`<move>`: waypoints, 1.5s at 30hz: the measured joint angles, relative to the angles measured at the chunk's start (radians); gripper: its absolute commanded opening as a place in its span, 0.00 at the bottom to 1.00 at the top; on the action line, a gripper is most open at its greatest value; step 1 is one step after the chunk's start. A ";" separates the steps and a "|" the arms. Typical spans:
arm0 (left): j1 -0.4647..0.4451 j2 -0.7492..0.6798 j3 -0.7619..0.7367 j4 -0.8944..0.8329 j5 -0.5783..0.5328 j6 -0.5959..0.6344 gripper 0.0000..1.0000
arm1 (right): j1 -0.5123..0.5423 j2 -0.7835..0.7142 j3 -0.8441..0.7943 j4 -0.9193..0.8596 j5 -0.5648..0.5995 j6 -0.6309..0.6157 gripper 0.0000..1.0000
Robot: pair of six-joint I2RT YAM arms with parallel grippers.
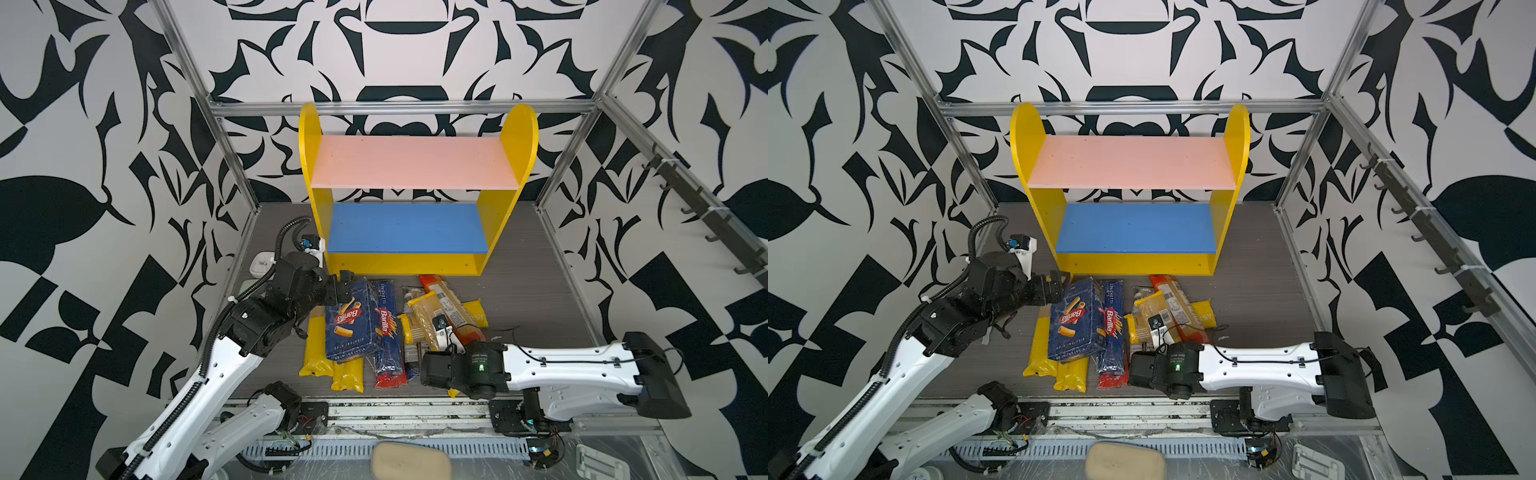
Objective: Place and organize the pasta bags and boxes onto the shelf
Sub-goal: 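Lower the right gripper over the yellow-banded spaghetti bag while the left arm reaches forward, then close the right gripper on the yellow-banded spaghetti bag and lift it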
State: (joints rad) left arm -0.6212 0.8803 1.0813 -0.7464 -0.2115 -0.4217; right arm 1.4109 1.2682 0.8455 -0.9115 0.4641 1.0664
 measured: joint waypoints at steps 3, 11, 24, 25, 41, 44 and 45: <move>-0.037 0.013 0.008 -0.011 0.018 0.000 0.99 | 0.000 -0.013 -0.063 0.027 -0.019 0.029 0.99; -0.109 0.098 0.049 -0.019 0.033 0.011 0.99 | -0.001 -0.095 -0.160 0.071 -0.063 0.069 0.99; -0.115 0.134 0.113 -0.005 0.037 0.031 0.99 | -0.144 -0.063 -0.246 0.193 -0.172 0.027 0.99; -0.115 0.139 0.118 -0.005 0.038 0.033 0.99 | -0.161 -0.064 -0.253 0.205 -0.183 0.018 0.99; -0.115 0.220 0.214 -0.046 0.089 0.064 0.99 | -0.249 0.119 -0.190 0.313 -0.302 -0.127 0.45; -0.115 0.220 0.214 -0.061 0.084 0.068 0.99 | -0.248 0.110 -0.184 0.302 -0.299 -0.131 0.35; -0.115 0.219 0.214 -0.066 0.081 0.071 0.99 | -0.248 0.098 -0.184 0.296 -0.299 -0.131 0.29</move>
State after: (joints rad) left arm -0.7364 1.0988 1.2953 -0.8127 -0.1307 -0.3508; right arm 1.1625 1.3659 0.6613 -0.6159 0.1646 0.9352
